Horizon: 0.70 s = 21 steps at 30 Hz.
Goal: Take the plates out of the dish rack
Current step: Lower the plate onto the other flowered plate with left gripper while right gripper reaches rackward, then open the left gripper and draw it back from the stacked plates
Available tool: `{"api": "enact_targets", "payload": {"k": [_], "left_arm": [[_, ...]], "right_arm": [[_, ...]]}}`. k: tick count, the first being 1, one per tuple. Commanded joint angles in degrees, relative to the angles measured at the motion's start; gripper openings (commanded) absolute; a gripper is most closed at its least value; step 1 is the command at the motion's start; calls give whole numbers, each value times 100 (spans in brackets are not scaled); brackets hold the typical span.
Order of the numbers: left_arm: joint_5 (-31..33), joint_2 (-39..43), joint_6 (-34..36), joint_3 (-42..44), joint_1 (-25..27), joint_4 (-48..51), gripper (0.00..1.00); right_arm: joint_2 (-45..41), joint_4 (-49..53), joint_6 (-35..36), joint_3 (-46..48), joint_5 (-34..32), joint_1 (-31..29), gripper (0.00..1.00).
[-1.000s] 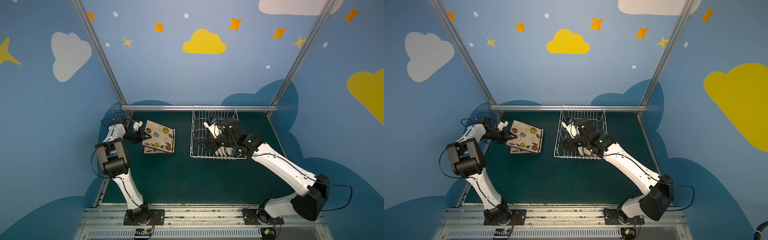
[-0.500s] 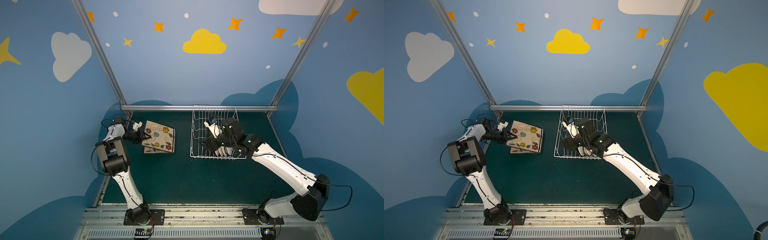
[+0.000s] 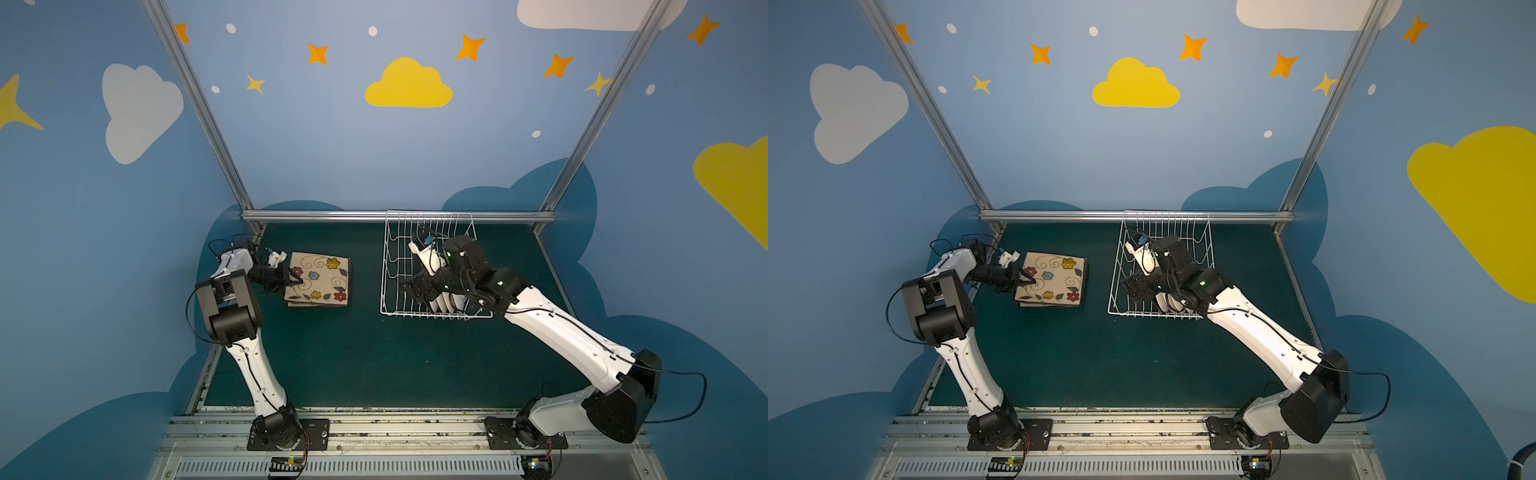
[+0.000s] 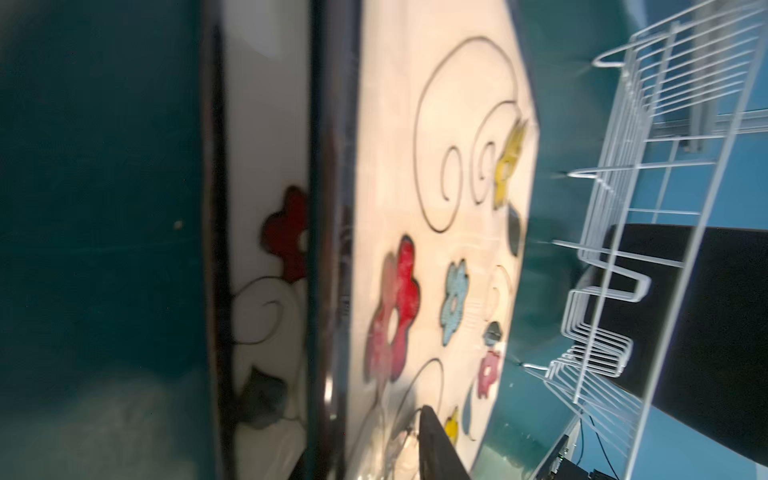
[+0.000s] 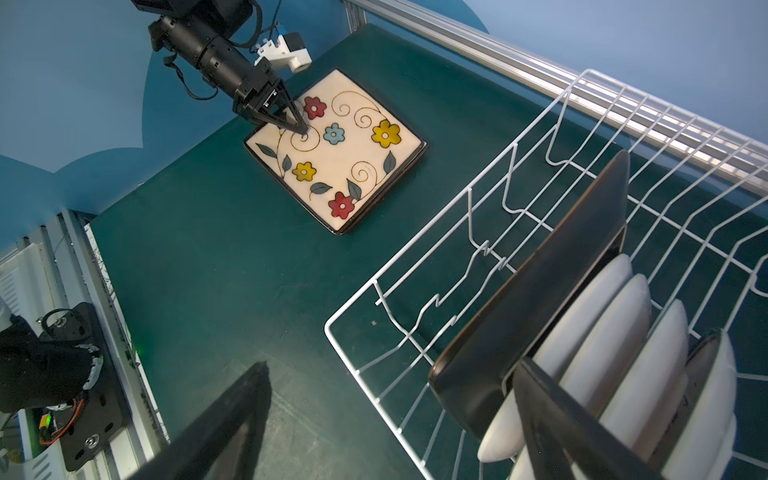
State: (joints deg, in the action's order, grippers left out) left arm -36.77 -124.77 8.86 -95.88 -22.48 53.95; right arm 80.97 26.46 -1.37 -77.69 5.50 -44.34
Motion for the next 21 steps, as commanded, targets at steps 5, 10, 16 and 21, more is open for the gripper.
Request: {"api": "enact_targets", "payload": {"k": [5,10,16,21], "left_arm": [[83,14,72,-106,20,183,33],[325,-69,42,-206,9,259,34],[423,-159,-5,-317,-15,308,34],[587,-146,-60,-344,-29,291,37]], "right_arm": [[-171,-91,22,-94,-66,-22,91],[-179,-94,5,-84,-84,-22,91],[-152,-89,1,-96,-75,-22,91],[-134,-79,-4,-86,-95,-20,91]]}}
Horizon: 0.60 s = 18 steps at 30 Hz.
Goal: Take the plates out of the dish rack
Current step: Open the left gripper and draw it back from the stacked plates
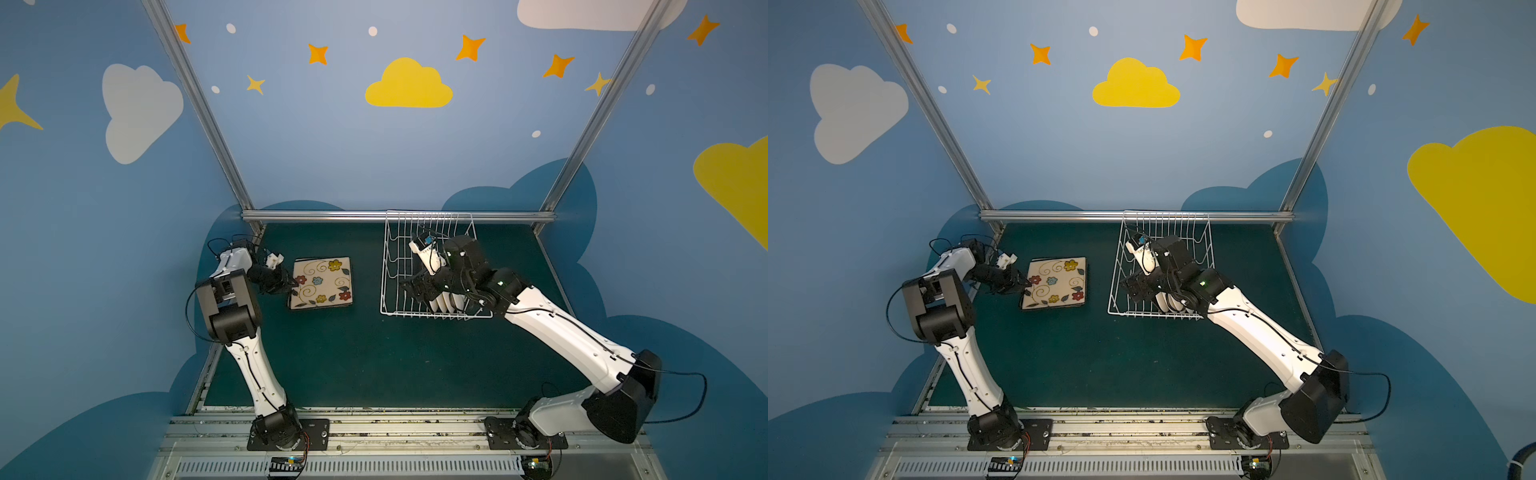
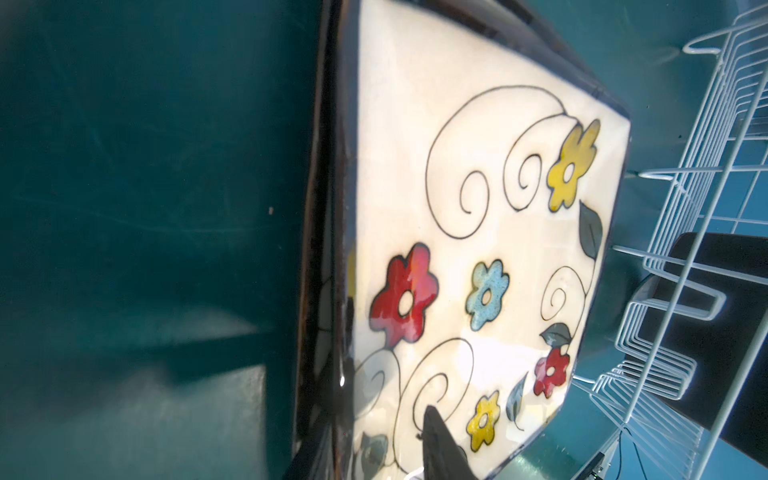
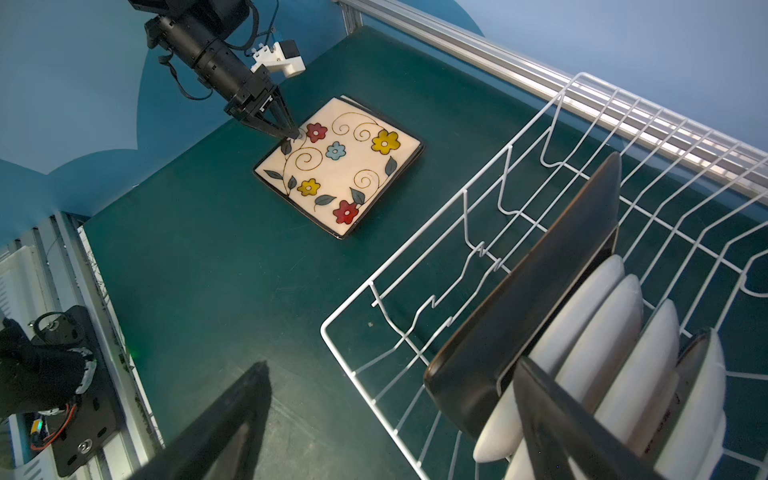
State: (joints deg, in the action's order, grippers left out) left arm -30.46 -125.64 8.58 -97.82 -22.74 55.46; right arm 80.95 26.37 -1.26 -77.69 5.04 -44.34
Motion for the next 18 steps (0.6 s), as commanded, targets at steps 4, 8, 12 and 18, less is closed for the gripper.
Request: {"api": "enact_targets", "payload": {"k": [4,8,12,18], "left_arm": [[78,-32,-96,-150,-12,91,40],[125,11,-187,-167,-11,13,42],[190,120,-318,-152,-13,-100,50],[182,402,-511,-9,-11,-388,65]], "right_arm": [[-118,-66,-18,-75,-47,-22,91],[-101,-72,-14,-75,-56,-22,91],[-80,-50,-6,-88,-82,-22,91],[-92,-26,17,-92,-124,-17,91]]}}
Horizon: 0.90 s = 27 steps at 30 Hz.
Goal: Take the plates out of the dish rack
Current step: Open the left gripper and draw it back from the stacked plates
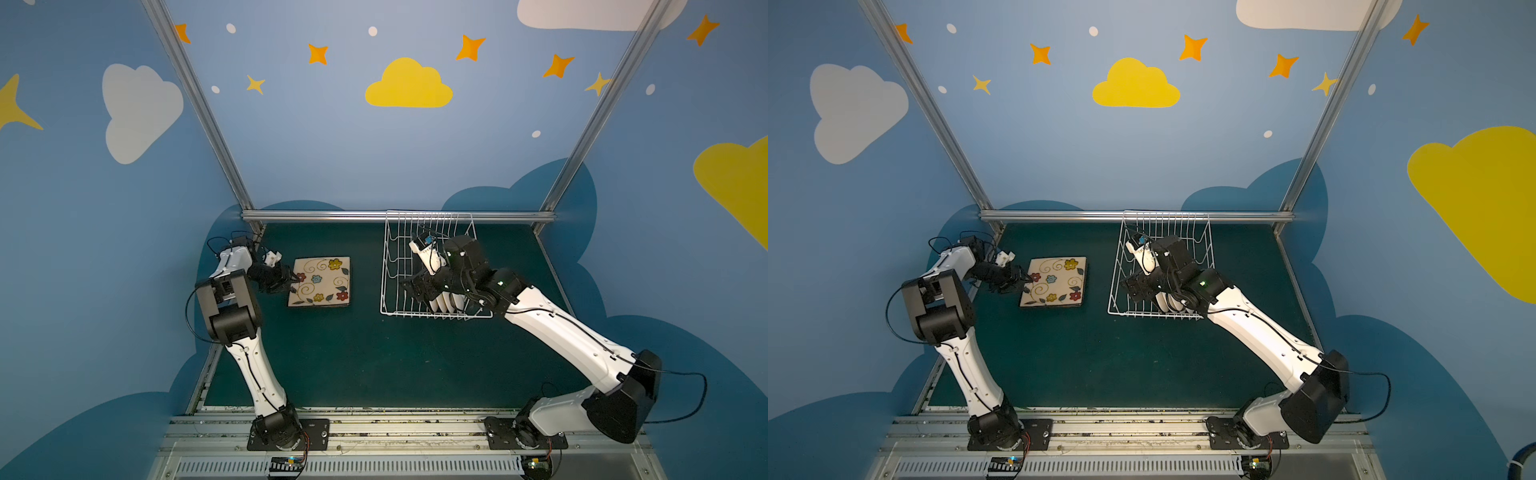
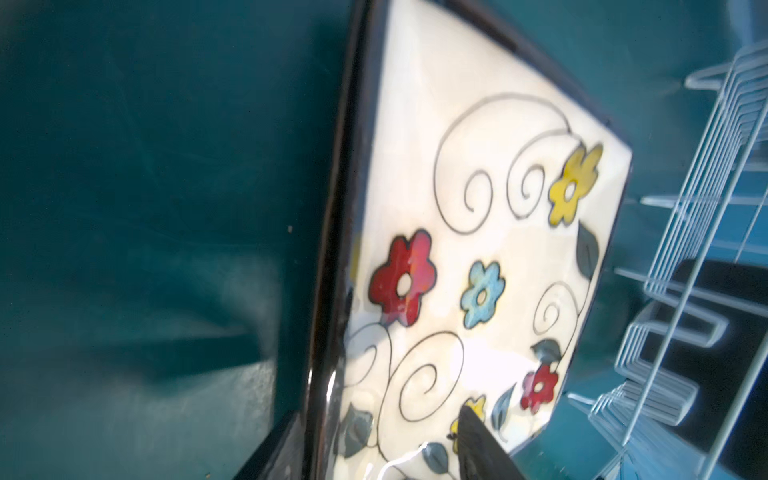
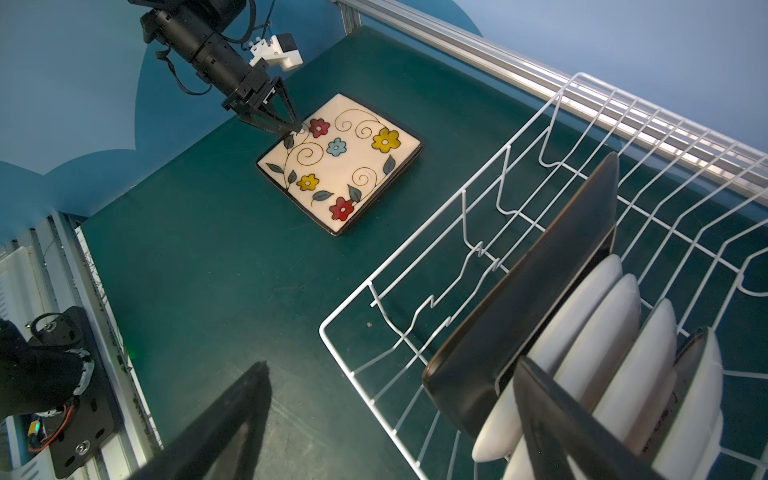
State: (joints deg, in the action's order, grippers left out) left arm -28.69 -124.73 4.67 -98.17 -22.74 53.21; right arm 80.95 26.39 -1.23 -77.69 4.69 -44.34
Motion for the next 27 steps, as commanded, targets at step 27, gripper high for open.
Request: {"api": "enact_targets", "payload": {"k": [27], "left_arm": [[-633,3776,-1337,1311,673,-1768,100]], "right_arm": [[-1071,-232,-333,524,-1198,14,94]]}}
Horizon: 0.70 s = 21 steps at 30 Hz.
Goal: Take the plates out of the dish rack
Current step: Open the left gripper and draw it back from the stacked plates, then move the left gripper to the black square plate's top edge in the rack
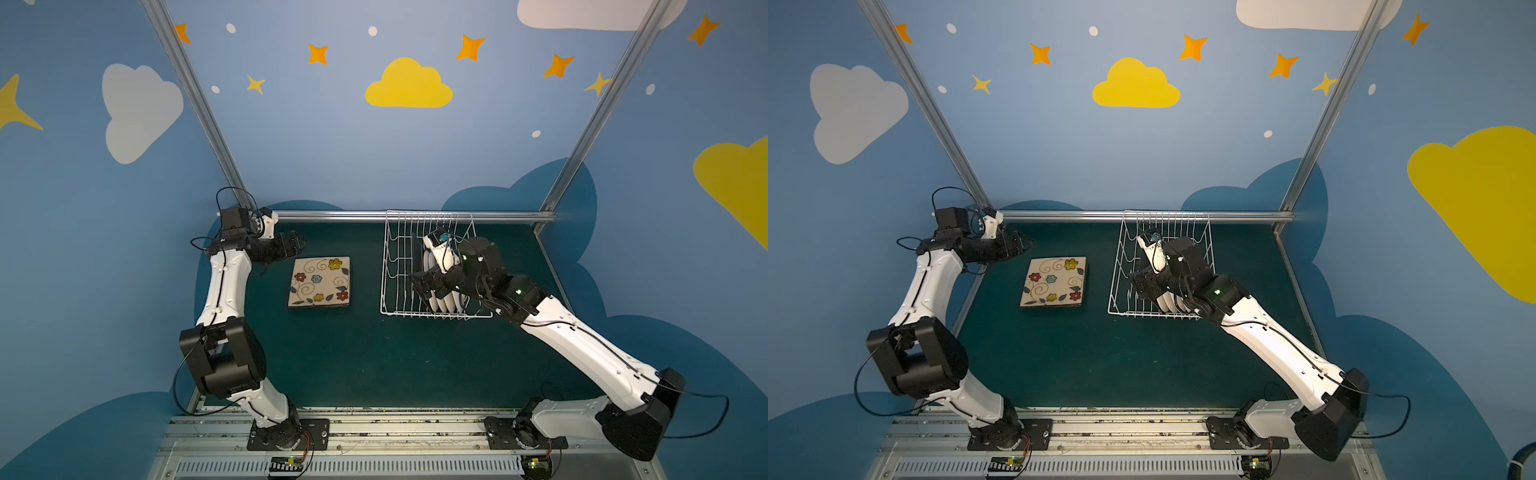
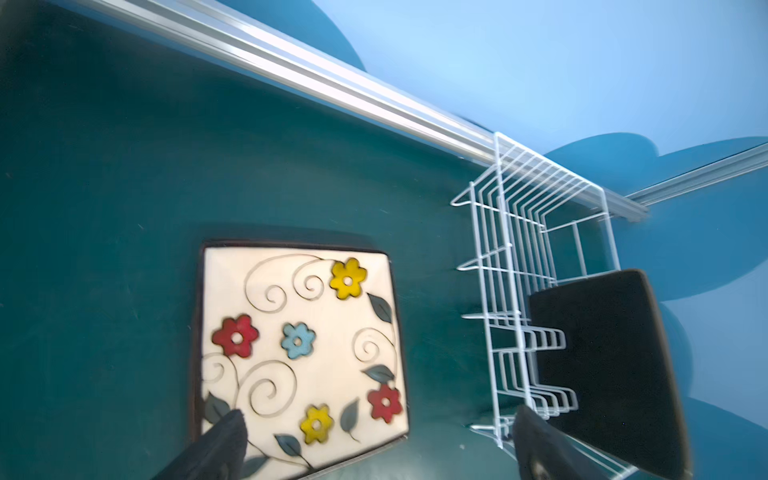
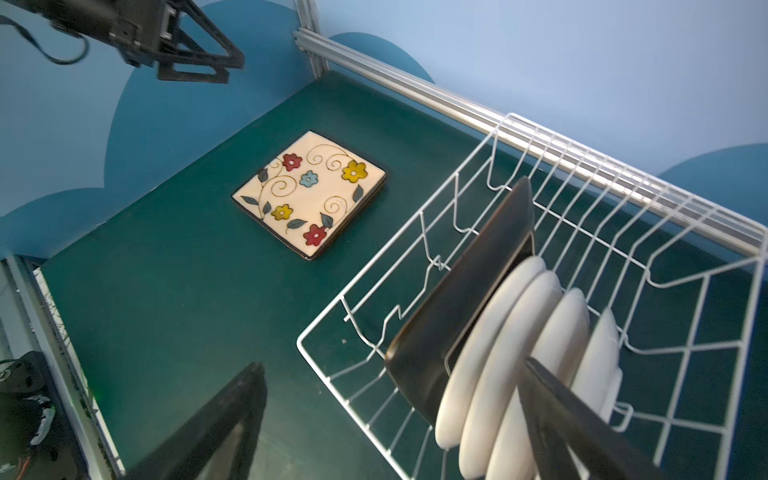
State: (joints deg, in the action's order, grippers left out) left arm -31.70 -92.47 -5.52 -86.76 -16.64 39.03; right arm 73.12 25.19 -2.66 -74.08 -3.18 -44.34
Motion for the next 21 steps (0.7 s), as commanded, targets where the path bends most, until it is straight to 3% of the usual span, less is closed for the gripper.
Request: {"api": "enact_targets", "payload": {"k": [1,10,18,21], "left_arm": [[-327,698,-365,240,102,-412,99],[380,2319,-544,1169,830,-931,100],[1055,2881,-459,1438,1951,-856,100],[1003,2931,-669,1538,2217,-1049,99]], "right_arm": [[-334,-85,-198,184,-444,21,94],[-674,172,-222,463,-752,66,94],[-925,-129,-349,932,-763,84,94],[-1022,-198,-440,1083,-784,94,94]]}}
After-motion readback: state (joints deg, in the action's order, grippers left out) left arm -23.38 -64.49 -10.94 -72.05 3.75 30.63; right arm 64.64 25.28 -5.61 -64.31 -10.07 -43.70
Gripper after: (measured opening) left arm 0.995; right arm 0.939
